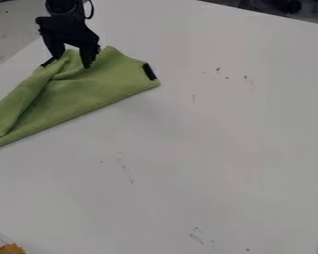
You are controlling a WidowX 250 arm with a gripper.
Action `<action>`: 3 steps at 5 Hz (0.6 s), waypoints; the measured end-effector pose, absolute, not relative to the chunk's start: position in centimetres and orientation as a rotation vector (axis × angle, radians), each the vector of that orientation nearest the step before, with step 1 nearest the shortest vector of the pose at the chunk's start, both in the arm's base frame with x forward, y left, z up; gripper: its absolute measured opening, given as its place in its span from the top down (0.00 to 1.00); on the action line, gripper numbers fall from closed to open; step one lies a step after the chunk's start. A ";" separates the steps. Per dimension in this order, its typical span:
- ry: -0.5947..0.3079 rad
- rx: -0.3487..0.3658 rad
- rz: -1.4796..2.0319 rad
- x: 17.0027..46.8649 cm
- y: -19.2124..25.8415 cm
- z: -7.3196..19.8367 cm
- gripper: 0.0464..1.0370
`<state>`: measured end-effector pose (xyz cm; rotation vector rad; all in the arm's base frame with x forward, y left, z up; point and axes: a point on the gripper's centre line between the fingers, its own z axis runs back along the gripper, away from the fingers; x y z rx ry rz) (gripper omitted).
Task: Fold the cloth left to right
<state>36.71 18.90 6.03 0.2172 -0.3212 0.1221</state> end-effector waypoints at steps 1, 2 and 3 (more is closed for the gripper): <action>-0.247 0.169 0.125 36.4 18.5 3.5 0.04; -0.234 0.139 0.119 37.1 18.4 2.8 0.04; -0.200 0.104 0.111 37.6 18.3 1.3 0.04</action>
